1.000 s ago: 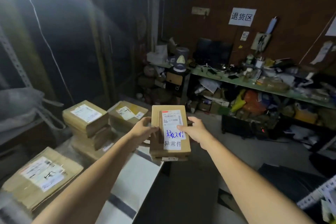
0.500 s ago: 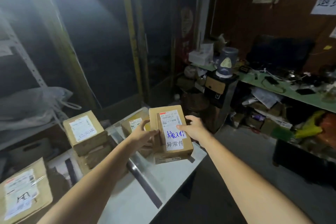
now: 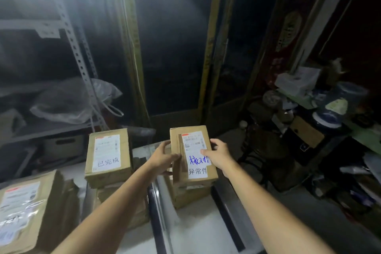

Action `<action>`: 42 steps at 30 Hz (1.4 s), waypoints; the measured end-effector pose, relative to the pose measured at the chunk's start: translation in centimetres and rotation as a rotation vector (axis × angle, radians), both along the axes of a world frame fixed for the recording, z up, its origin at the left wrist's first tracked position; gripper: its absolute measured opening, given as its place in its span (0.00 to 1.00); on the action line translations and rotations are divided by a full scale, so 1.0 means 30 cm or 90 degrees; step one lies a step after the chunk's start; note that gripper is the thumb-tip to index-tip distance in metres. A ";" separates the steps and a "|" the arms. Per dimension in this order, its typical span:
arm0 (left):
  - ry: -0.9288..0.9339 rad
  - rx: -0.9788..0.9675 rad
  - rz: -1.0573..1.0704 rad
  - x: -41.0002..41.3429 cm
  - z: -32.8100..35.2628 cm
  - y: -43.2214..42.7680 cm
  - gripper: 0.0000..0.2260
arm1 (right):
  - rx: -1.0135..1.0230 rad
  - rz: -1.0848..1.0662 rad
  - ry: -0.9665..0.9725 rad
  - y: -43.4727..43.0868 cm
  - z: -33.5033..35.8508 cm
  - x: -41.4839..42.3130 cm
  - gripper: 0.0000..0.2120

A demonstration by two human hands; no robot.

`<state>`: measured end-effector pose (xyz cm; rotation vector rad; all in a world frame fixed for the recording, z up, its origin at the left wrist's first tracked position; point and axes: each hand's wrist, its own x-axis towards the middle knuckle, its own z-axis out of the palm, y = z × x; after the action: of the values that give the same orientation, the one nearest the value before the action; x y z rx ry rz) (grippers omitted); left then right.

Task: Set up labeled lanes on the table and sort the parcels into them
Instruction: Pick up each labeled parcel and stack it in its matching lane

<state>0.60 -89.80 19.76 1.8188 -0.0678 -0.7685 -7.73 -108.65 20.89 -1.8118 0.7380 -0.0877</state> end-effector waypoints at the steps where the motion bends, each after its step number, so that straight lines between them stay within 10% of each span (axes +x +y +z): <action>1: 0.005 0.003 0.010 0.024 -0.022 -0.006 0.29 | -0.006 0.009 0.011 -0.010 -0.016 0.036 0.30; 19: 0.064 0.116 0.164 0.085 -0.105 -0.136 0.27 | -0.031 0.290 0.206 -0.210 -0.178 0.398 0.23; 26: -0.151 0.340 0.196 0.042 0.143 -0.031 0.24 | -0.342 0.443 0.102 -0.152 0.063 0.473 0.27; 42: -0.183 0.574 0.587 -0.779 0.481 1.270 0.18 | -0.473 0.922 -0.228 1.278 0.439 0.084 0.25</action>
<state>-22.77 -51.69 34.18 2.4341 1.0050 0.1902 -5.21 -70.32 34.05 -2.5094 -1.0780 0.3041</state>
